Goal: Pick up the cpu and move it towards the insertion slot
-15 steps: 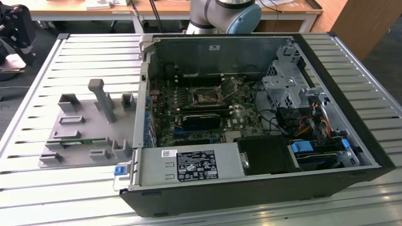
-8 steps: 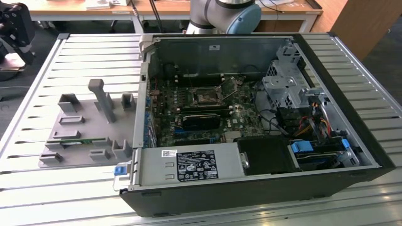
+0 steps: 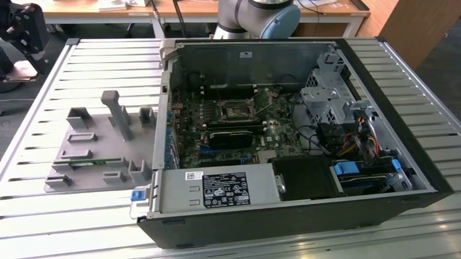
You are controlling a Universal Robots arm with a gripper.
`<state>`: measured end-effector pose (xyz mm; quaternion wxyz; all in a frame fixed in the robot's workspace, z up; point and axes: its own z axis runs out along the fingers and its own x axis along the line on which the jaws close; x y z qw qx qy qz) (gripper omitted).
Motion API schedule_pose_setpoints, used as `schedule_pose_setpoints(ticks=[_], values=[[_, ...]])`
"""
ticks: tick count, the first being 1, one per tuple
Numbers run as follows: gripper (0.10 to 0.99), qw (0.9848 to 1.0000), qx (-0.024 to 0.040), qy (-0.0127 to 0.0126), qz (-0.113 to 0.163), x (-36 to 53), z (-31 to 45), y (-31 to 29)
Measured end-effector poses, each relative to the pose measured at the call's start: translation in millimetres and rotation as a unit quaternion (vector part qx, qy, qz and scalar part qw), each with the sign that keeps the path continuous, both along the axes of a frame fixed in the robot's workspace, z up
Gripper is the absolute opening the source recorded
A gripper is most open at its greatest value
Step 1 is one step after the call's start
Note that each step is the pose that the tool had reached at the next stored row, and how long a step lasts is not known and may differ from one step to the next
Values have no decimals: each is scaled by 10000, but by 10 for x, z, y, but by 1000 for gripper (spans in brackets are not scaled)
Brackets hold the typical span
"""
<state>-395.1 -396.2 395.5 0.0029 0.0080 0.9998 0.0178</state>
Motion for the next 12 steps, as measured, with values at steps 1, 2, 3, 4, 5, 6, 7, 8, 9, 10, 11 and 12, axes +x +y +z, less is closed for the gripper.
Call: schedule_pose_setpoints(ticks=[1, 2, 3, 4, 5, 6, 7, 8, 9, 10, 11, 12], values=[[537, 10000, 0, 0, 0, 16, 0, 0], [537, 10000, 0, 0, 0, 32, 0, 0], [537, 10000, 0, 0, 0, 49, 0, 0], [537, 10000, 0, 0, 0, 68, 0, 0], [537, 10000, 0, 0, 0, 89, 0, 0], [537, 10000, 0, 0, 0, 113, 0, 0], [537, 10000, 0, -1, 0, 133, -1, 0], [537, 10000, 0, 0, 0, 151, 0, 0], [537, 10000, 0, 0, 0, 167, 0, 0], [537, 10000, 0, 0, 0, 181, 0, 0], [537, 10000, 0, 0, 0, 196, 0, 0], [537, 10000, 0, 0, 0, 212, -1, 0]])
